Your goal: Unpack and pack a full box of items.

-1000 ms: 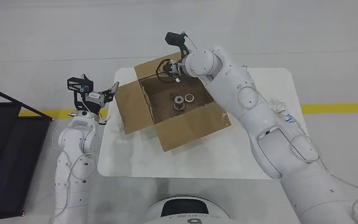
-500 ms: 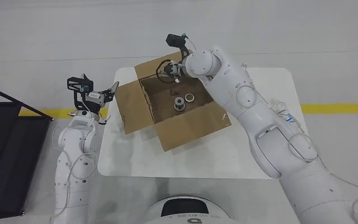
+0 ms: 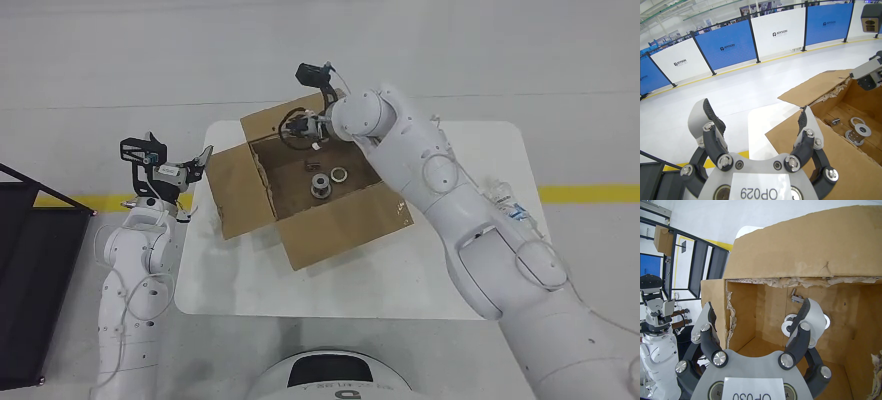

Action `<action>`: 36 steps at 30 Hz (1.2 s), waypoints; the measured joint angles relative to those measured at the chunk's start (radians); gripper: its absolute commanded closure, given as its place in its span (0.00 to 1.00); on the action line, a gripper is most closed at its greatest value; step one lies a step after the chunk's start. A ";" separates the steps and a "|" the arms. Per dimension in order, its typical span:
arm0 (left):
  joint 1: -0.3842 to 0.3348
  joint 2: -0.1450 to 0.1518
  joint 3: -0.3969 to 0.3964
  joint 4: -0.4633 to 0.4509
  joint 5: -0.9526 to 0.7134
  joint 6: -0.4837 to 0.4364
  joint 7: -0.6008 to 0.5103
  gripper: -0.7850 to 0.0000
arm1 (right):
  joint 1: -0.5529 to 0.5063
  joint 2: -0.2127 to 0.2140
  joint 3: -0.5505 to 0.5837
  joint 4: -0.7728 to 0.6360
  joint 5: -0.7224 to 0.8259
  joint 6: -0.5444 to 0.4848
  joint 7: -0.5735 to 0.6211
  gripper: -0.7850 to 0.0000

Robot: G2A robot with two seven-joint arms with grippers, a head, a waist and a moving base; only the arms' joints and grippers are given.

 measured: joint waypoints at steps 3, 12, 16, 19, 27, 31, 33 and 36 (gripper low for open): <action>0.000 0.000 0.000 0.000 0.000 0.000 0.000 0.00 | -0.017 0.027 0.038 -0.015 -0.015 0.003 0.070 0.00; 0.000 0.000 0.000 0.000 0.000 0.000 0.000 0.00 | -0.170 0.132 0.165 -0.206 -0.095 0.045 0.308 0.00; 0.000 0.000 0.000 0.000 0.000 0.000 0.000 0.00 | -0.272 0.173 0.231 -0.349 -0.045 -0.009 0.455 0.00; 0.000 0.000 0.000 0.000 0.000 0.000 0.000 0.00 | -0.332 0.195 0.259 -0.433 -0.084 0.021 0.497 0.00; 0.000 0.000 0.000 0.000 0.000 0.000 0.000 0.00 | -0.421 0.230 0.308 -0.554 -0.049 0.017 0.622 0.00; 0.000 0.000 0.000 0.000 0.000 0.000 0.000 0.00 | -0.464 0.250 0.329 -0.607 -0.006 -0.011 0.650 0.00; 0.000 0.000 0.000 0.000 0.000 0.000 0.000 0.00 | -0.476 0.262 0.323 -0.620 0.022 -0.024 0.650 0.00; 0.000 0.000 0.000 0.000 0.000 0.000 0.000 0.00 | -0.488 0.287 0.318 -0.649 0.057 -0.045 0.649 0.00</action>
